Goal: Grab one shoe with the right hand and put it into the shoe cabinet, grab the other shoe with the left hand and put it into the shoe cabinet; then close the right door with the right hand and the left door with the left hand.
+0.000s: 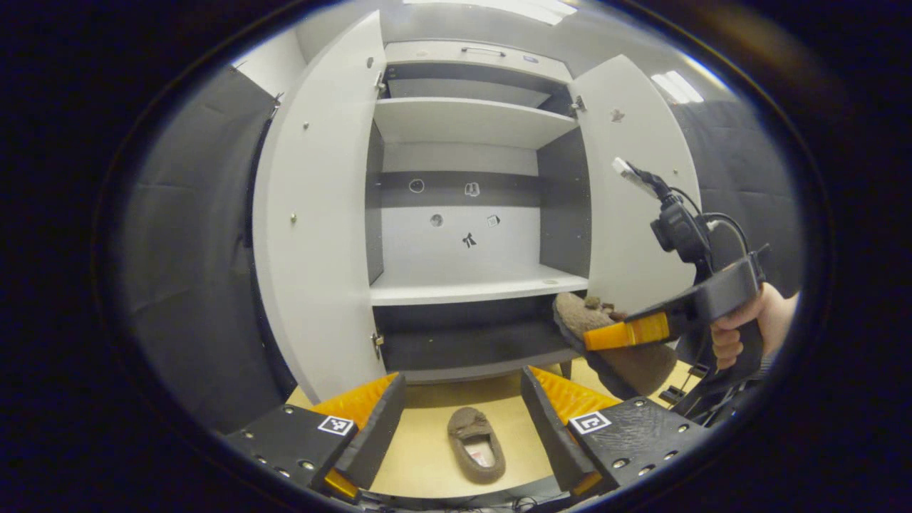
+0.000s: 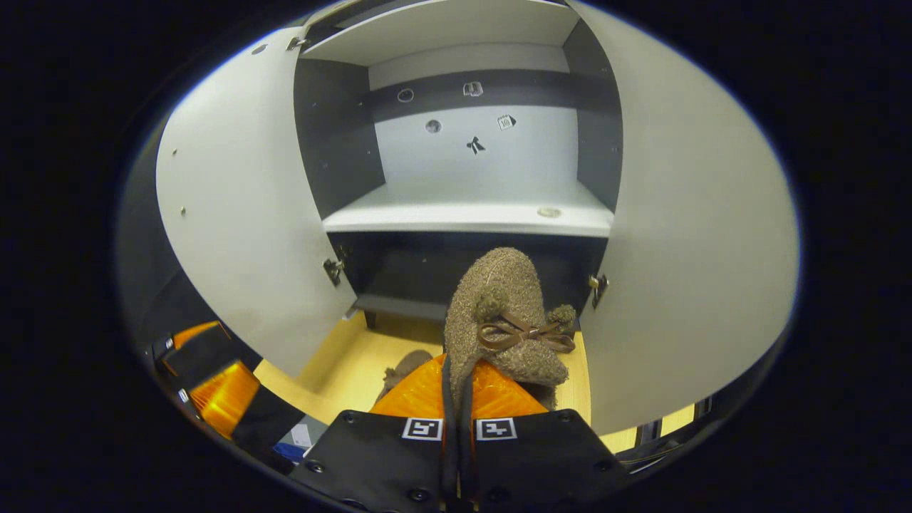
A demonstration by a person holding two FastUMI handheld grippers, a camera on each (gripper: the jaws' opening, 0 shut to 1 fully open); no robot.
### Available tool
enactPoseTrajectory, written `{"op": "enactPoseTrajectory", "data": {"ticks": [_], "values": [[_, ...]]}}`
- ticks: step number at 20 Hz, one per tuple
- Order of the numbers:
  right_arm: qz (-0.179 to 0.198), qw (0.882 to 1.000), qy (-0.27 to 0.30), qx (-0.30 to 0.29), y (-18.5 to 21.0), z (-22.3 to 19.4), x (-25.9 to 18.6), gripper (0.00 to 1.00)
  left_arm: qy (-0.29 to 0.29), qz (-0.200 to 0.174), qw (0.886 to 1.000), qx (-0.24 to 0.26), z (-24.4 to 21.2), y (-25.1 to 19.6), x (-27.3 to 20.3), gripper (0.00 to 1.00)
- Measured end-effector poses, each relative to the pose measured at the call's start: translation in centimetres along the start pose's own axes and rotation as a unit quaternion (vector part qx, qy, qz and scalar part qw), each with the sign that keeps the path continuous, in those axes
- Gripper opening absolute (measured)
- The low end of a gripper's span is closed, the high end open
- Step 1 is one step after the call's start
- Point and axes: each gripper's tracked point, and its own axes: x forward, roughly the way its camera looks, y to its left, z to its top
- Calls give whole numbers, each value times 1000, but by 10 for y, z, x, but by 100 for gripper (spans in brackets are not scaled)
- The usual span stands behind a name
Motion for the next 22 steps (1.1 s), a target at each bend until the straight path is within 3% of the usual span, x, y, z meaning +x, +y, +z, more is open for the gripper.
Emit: {"op": "enactPoseTrajectory", "data": {"ticks": [7,17,22], "values": [[6,998,-66,-1,-10,101,46,3,-13,11,1000,10,33,9,36,93],[2,990,-137,9,-22,226,135,3,-3,34,999,-11,41,5,68,93],[-42,988,-146,-18,-50,246,185,3,2,71,997,-10,39,16,70,93]]}}
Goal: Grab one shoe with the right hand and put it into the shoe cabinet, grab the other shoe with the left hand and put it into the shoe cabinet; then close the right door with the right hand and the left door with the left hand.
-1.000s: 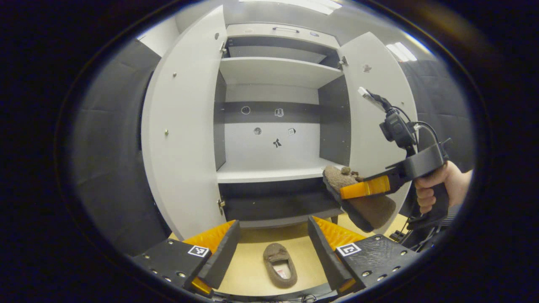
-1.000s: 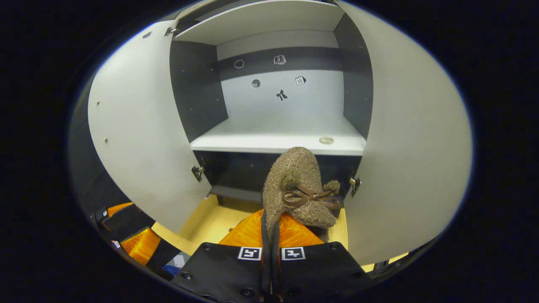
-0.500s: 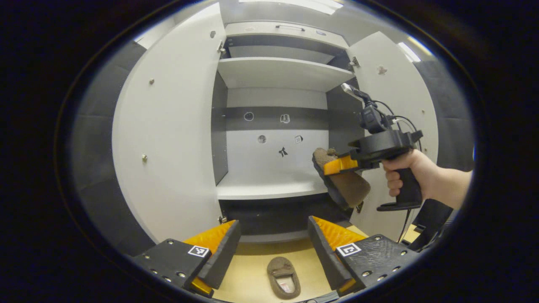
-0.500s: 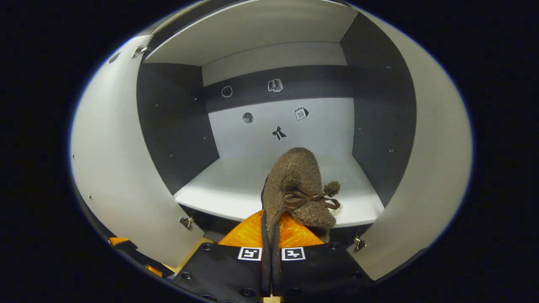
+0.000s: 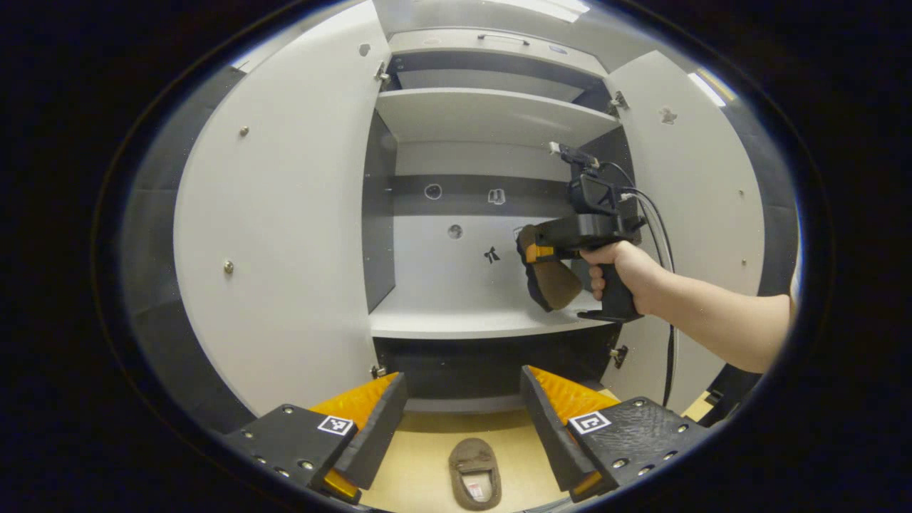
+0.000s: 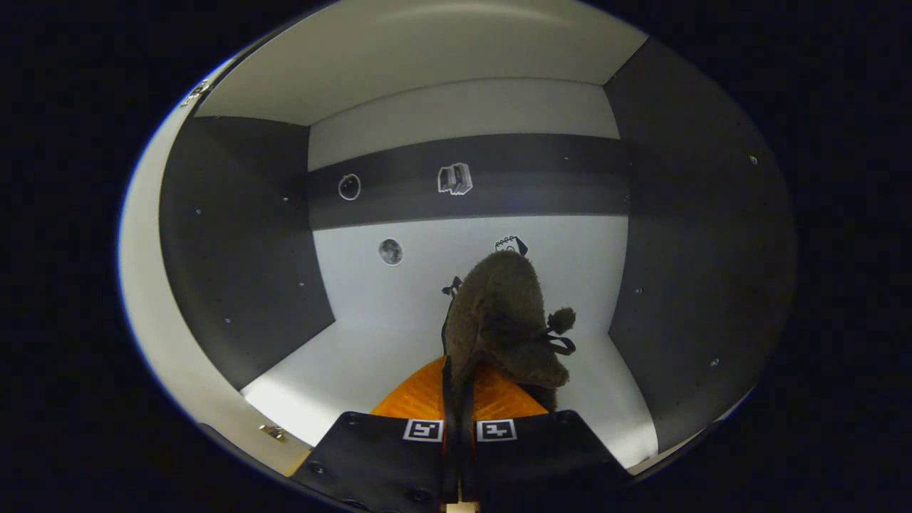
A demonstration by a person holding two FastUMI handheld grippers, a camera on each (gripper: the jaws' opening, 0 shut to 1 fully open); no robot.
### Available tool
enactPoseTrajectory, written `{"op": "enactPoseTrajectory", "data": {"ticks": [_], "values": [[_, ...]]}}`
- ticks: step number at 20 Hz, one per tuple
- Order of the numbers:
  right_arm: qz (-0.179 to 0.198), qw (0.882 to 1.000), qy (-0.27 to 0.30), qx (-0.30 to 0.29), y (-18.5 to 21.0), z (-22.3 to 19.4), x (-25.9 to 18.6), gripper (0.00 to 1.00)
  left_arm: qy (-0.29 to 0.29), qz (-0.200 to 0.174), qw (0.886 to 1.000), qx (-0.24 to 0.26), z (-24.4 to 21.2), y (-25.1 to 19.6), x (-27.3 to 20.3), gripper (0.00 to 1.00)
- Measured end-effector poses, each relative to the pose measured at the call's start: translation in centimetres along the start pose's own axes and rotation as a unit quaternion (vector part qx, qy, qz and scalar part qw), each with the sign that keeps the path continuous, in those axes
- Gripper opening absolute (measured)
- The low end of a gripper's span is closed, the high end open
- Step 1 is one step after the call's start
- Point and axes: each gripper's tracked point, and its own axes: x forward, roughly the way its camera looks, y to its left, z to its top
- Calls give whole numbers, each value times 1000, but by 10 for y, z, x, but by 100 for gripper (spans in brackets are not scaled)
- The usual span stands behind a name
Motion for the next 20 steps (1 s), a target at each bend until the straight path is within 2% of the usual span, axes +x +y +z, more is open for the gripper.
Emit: {"op": "enactPoseTrajectory", "data": {"ticks": [2,3,10,11,12,15,16,17,19,20], "values": [[0,1000,3,14,-5,0,11,4,1,17,1000,1,0,10,0,93],[-3,1000,3,21,-9,-2,15,0,4,24,1000,1,-2,16,1,93],[-11,999,7,37,-16,-7,29,17,15,52,999,3,-7,23,4,93],[-9,999,19,35,-15,-13,29,28,13,52,999,3,-6,22,4,93],[-3,999,25,34,-13,-17,29,29,12,51,999,4,-7,19,4,93],[48,998,37,35,14,-19,22,73,11,52,999,11,-9,13,3,93],[51,997,39,30,16,-17,18,75,11,53,998,13,-10,12,3,93],[45,998,39,24,17,-16,13,87,10,52,999,12,-10,9,4,93],[49,998,38,17,24,-14,0,98,10,48,999,12,-12,6,1,93],[51,998,36,14,25,-12,-8,94,11,44,999,11,-14,4,1,93]]}}
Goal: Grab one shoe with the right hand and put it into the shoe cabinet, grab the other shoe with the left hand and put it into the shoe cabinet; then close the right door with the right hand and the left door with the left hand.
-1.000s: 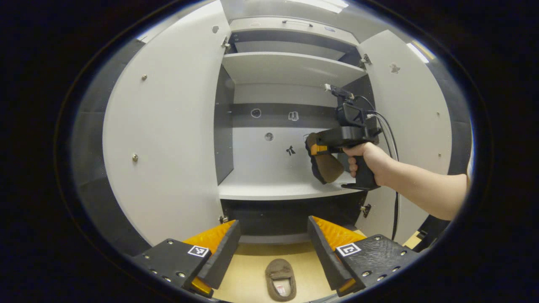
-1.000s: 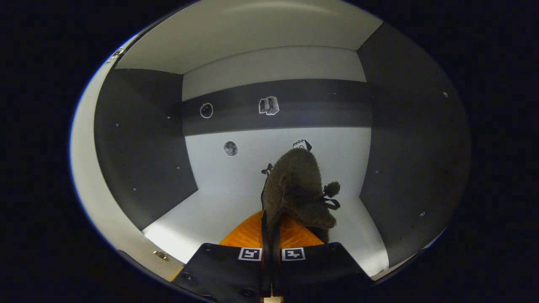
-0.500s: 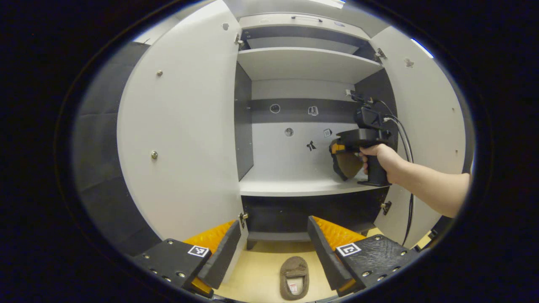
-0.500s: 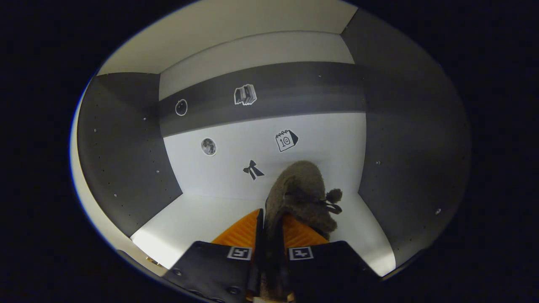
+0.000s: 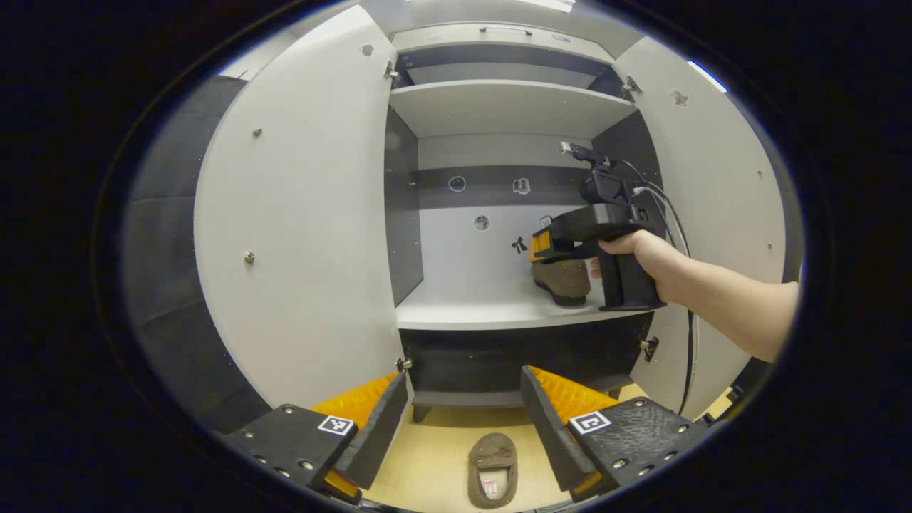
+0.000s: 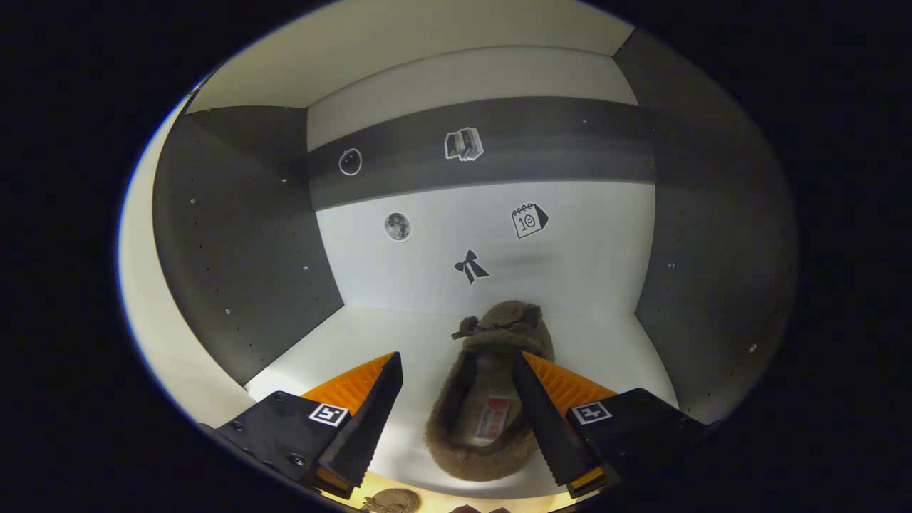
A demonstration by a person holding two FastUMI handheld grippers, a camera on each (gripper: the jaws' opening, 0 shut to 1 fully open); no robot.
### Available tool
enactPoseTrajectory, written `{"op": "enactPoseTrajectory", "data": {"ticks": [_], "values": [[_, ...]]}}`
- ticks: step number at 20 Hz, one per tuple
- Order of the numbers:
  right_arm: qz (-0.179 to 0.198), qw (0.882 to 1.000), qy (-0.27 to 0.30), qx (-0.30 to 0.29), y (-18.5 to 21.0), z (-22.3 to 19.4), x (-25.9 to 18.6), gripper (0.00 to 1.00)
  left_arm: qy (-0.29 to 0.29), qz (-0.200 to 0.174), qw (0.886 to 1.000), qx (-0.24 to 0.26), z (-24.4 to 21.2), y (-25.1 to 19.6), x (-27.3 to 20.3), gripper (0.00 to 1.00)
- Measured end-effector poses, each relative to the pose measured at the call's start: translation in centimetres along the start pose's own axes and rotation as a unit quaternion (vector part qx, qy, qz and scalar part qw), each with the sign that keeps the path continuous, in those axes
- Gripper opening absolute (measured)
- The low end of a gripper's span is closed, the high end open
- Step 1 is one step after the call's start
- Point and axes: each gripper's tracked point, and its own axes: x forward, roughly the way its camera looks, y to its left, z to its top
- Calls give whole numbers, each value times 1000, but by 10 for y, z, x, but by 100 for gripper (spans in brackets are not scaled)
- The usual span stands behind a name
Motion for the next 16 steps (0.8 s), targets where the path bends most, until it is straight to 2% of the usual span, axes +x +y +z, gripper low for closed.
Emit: {"op": "enactPoseTrajectory", "data": {"ticks": [3,4,6,9,10,12,14,15,16], "values": [[-8,1000,-29,-3,1,13,-28,93,10,-12,1000,-1,-10,2,1,93],[-11,999,-46,-1,1,19,-39,97,13,-18,1000,-1,-14,2,2,93],[-28,996,-81,-6,-3,23,-61,96,23,-31,999,-1,-25,4,5,93],[-53,993,-102,-10,-5,3,-94,93,52,-49,997,2,-44,4,10,93],[-51,993,-105,-6,0,-7,-106,97,61,-53,997,4,-49,4,10,93],[-53,993,-103,-5,5,-29,-127,93,80,-70,994,3,-60,1,13,93],[-59,994,-96,-10,9,-53,-148,100,110,-91,990,8,-82,-5,16,93],[-62,994,-90,-12,10,-66,-158,93,127,-100,987,15,-94,-5,18,93],[-68,994,-80,-10,10,-79,-168,95,138,-108,984,24,-104,-5,18,93]]}}
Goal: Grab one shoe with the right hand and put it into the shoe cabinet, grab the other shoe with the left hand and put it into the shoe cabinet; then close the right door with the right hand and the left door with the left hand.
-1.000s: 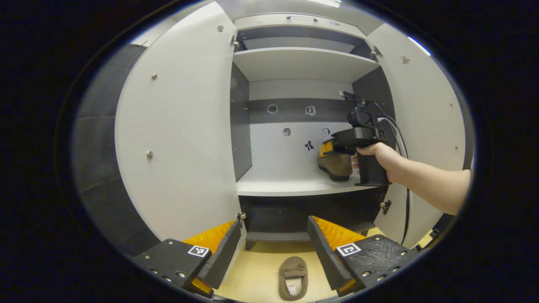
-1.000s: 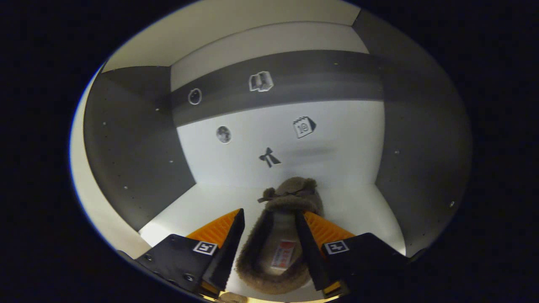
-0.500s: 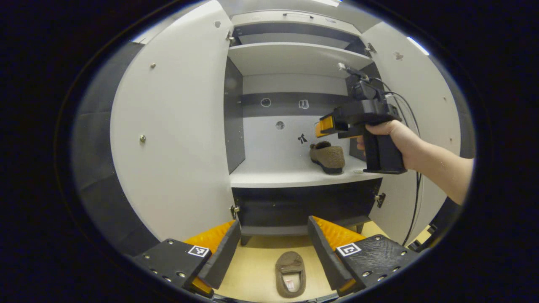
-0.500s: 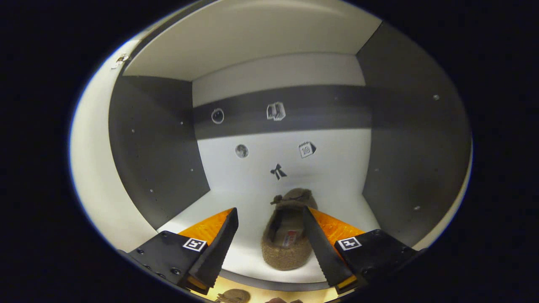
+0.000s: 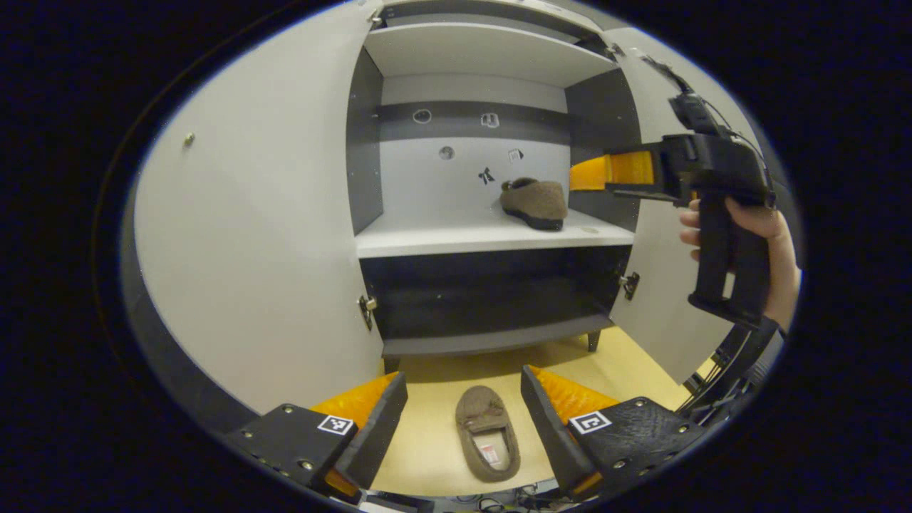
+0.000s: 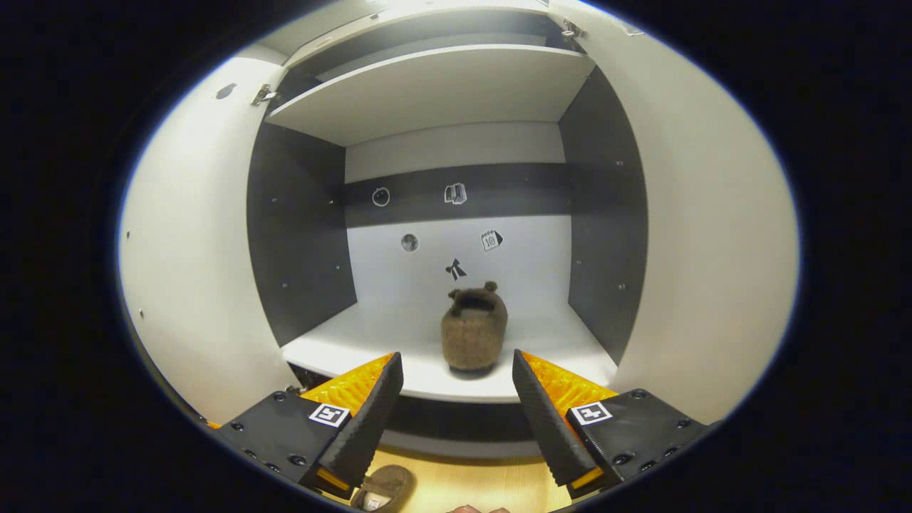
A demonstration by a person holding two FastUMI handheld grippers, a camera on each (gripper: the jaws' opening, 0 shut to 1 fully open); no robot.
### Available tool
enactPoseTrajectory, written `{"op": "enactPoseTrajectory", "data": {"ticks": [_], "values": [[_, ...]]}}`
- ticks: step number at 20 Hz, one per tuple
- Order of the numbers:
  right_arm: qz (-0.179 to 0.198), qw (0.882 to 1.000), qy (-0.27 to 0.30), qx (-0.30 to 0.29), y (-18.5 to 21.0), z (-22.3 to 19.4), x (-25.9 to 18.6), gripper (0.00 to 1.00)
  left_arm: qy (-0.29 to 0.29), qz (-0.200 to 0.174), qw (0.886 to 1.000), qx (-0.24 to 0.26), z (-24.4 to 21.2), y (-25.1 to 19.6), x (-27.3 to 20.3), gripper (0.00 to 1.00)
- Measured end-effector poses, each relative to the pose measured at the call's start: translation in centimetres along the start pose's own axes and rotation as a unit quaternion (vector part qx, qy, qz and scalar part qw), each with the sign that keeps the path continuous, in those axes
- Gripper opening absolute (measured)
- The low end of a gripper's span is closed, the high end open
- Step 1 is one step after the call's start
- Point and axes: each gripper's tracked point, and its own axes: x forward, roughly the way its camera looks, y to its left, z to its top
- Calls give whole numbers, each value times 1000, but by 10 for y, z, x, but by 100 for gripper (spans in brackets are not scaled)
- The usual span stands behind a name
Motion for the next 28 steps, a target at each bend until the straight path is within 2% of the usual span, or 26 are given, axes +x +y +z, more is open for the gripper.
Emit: {"op": "enactPoseTrajectory", "data": {"ticks": [1,2,3,5,9,12,13,14,16,21,26,27,28], "values": [[-4,1000,9,3,-1,-11,-12,97,11,-5,1000,10,-7,1,2,93],[-8,1000,17,7,-1,-21,-21,93,24,-11,999,21,-15,2,5,94],[-13,1000,25,7,-3,-31,-32,97,38,-17,999,29,-24,1,10,93],[-30,999,36,-2,-11,-48,-50,97,70,-27,997,36,-45,-1,20,93],[-65,997,38,-4,-29,-61,-84,97,114,-47,992,22,-73,-4,45,93],[-83,996,32,6,-33,-69,-110,97,146,-50,987,41,-95,-2,59,93],[-88,996,31,8,-34,-73,-119,93,158,-49,985,47,-104,-1,64,94],[-94,995,34,7,-37,-78,-129,97,168,-49,983,53,-112,-1,67,94],[-108,993,37,5,-43,-85,-146,97,185,-51,980,63,-126,2,71,94],[-164,985,50,15,-73,-103,-190,98,216,-68,972,65,-152,-1,87,94],[-223,971,86,21,-104,-133,-238,98,235,-68,966,80,-171,-3,108,94],[-235,967,92,23,-110,-138,-246,98,241,-67,965,79,-175,-3,113,100],[-248,964,96,27,-116,-142,-255,98,247,-70,964,74,-180,-4,116,93]]}}
